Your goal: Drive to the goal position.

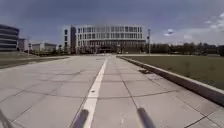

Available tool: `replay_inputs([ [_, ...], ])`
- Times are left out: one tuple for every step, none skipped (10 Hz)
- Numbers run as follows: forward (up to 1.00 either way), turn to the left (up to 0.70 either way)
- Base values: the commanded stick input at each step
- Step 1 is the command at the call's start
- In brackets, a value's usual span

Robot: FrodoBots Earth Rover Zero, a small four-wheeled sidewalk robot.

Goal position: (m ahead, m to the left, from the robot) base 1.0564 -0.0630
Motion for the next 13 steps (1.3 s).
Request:
replay_inputs([
  [0.07, 0.00],
  [0.07, 0.00],
  [0.07, 0.00],
  [0.06, 0.00],
  [0.06, 0.00],
  [0.07, 0.00],
  [0.06, 0.00],
  [0.07, 0.00],
  [0.07, 0.00],
  [0.07, 0.00],
  [0.07, 0.00],
  [0.07, 0.00],
  [0.07, 0.00],
])
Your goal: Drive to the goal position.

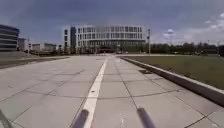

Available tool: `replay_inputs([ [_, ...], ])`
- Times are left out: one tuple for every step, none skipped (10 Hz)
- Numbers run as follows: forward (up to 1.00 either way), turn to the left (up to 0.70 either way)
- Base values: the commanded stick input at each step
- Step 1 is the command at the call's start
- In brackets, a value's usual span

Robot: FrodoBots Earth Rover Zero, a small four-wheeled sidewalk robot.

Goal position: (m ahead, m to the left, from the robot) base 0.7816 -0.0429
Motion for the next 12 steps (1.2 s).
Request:
replay_inputs([
  [0.07, 0.00],
  [0.07, 0.00],
  [0.07, 0.00],
  [0.07, 0.00],
  [0.07, 0.00],
  [0.07, 0.00],
  [0.07, 0.00],
  [0.07, 0.00],
  [0.06, 0.00],
  [0.07, 0.00],
  [0.07, 0.00],
  [0.07, 0.00],
])
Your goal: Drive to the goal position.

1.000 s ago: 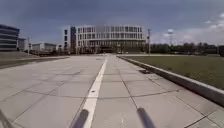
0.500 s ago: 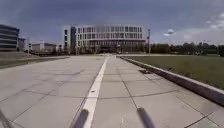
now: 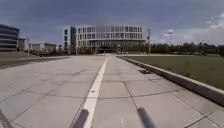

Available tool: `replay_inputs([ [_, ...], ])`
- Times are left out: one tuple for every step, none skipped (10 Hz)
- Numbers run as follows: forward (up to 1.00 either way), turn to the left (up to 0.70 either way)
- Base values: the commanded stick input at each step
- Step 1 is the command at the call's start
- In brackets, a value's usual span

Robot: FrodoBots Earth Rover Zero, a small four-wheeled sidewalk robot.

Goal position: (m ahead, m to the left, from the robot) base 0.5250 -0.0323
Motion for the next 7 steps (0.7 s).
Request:
replay_inputs([
  [0.07, 0.00],
  [0.07, 0.00],
  [0.07, 0.00],
  [0.07, 0.00],
  [0.07, 0.00],
  [0.07, 0.00],
  [0.07, 0.00],
])
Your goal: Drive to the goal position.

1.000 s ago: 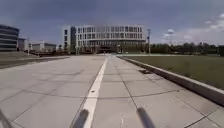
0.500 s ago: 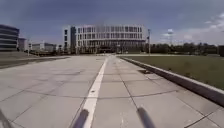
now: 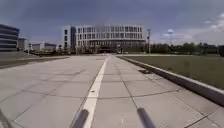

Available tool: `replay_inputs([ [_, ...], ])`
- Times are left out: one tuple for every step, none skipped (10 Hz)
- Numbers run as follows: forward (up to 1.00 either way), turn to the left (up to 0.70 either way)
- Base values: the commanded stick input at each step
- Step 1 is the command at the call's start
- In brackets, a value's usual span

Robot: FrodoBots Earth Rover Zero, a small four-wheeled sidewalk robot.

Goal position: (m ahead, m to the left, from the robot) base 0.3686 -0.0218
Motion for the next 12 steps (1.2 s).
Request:
replay_inputs([
  [0.07, 0.00],
  [0.07, 0.00],
  [0.07, 0.00],
  [0.07, 0.00],
  [0.06, 0.00],
  [0.07, 0.00],
  [0.07, 0.00],
  [0.07, 0.00],
  [0.07, 0.00],
  [0.07, 0.00],
  [0.07, 0.00],
  [0.07, 0.00],
])
